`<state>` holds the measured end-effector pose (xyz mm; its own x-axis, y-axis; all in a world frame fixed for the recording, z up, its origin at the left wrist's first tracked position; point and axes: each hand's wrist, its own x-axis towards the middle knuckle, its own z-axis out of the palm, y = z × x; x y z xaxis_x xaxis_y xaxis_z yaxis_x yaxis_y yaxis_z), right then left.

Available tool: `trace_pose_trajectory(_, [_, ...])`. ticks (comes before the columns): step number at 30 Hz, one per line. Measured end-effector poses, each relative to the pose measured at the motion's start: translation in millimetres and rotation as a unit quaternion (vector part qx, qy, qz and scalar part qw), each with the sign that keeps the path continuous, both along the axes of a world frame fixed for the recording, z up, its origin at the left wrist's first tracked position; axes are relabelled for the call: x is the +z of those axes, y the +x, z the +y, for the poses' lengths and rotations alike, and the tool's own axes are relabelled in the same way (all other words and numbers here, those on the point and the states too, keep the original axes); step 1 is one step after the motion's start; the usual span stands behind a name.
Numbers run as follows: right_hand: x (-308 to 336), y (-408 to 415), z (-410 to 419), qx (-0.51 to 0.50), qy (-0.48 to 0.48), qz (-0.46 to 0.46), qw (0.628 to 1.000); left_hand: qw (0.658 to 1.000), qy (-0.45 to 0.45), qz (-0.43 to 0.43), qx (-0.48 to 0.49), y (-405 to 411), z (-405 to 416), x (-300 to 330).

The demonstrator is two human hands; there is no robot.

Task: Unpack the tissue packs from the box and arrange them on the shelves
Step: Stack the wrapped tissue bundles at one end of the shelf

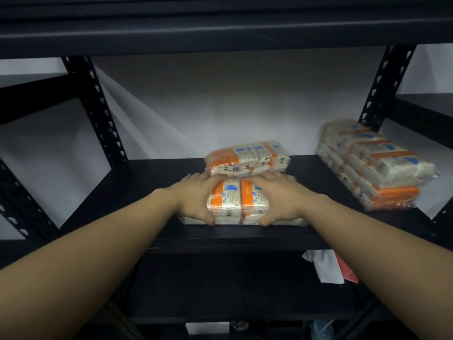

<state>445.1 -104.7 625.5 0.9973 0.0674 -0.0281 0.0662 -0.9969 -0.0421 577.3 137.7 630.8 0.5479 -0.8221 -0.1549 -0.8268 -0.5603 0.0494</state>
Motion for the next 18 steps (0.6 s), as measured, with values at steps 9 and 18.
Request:
trace_pose_trajectory(9, [0,-5,-7,-0.001,0.065,-0.003,0.998,0.997,-0.034,0.07,0.026,8,-1,-2])
trace_pose_trajectory(18, [-5,-5,-16,0.019,0.086,-0.011,0.996,0.989,-0.073,0.121,0.04,11,0,-7])
